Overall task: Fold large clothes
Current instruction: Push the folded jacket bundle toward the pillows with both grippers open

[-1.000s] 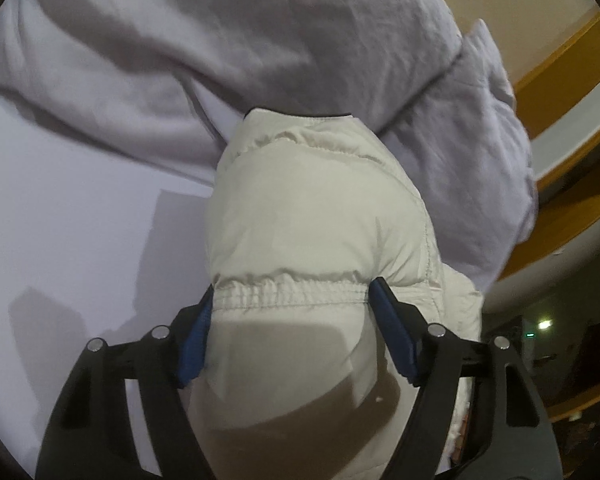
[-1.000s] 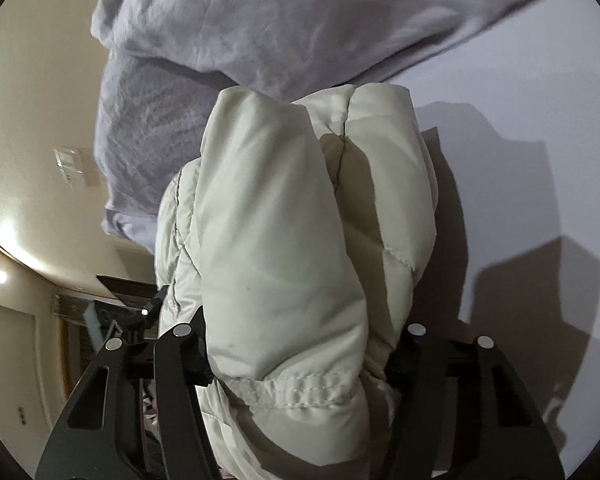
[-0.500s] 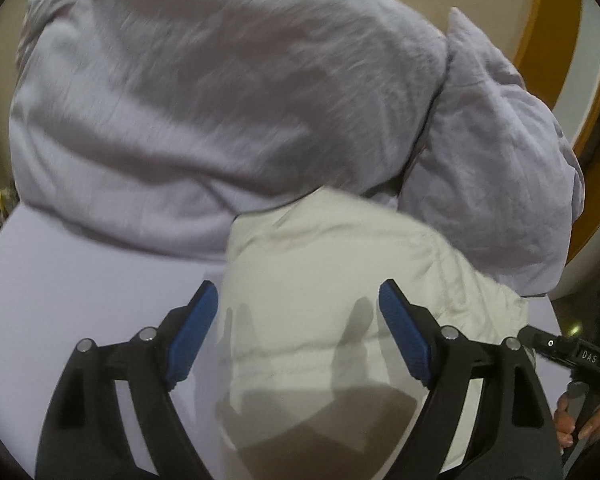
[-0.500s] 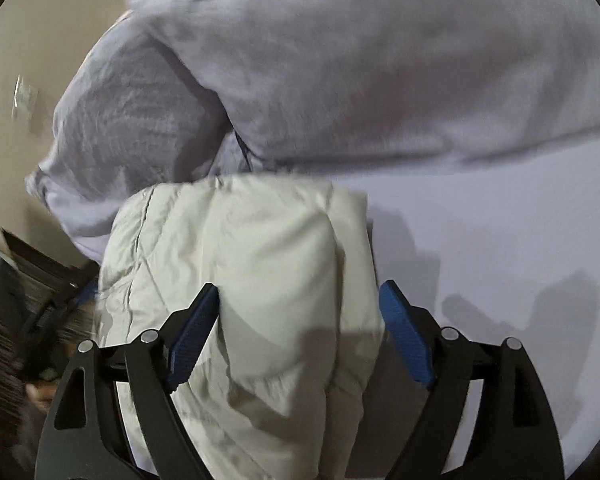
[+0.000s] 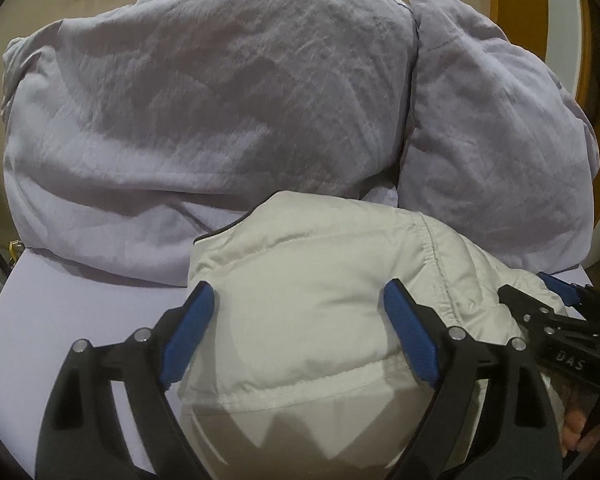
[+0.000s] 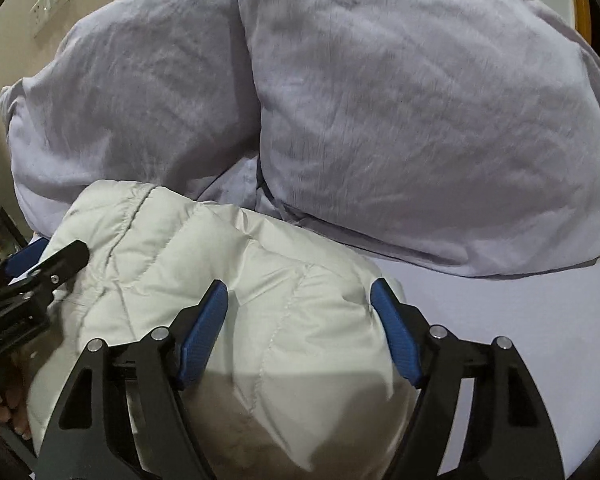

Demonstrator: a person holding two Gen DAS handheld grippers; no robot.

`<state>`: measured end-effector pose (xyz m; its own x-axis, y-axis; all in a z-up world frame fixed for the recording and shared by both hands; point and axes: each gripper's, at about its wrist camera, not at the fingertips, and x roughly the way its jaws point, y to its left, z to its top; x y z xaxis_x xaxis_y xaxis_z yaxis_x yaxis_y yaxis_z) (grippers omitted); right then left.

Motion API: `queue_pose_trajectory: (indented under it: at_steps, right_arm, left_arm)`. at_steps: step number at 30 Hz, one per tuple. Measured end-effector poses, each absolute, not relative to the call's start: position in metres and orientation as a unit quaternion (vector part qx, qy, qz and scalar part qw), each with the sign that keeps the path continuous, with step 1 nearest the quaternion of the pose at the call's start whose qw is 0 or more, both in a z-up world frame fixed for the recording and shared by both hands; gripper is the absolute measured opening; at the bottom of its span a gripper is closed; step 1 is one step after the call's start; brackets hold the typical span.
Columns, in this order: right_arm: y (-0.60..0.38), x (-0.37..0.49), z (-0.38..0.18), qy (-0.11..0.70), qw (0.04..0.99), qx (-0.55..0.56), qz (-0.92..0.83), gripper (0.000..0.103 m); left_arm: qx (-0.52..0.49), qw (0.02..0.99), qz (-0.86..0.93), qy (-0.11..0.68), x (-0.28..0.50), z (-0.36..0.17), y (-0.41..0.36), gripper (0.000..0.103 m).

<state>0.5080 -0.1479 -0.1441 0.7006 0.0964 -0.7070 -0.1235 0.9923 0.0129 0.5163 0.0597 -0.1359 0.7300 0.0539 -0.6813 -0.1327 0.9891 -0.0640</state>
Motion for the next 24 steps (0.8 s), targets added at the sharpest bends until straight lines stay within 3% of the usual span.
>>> queue_pose_trajectory:
  at_steps: [24]
  right_arm:
    - [-0.147,0.516,-0.183,0.366,0.929,-0.007,0.050,0.077]
  left_arm:
    - [-0.059,0.933,0.047,0.352,0.525,-0.162,0.055,0.093]
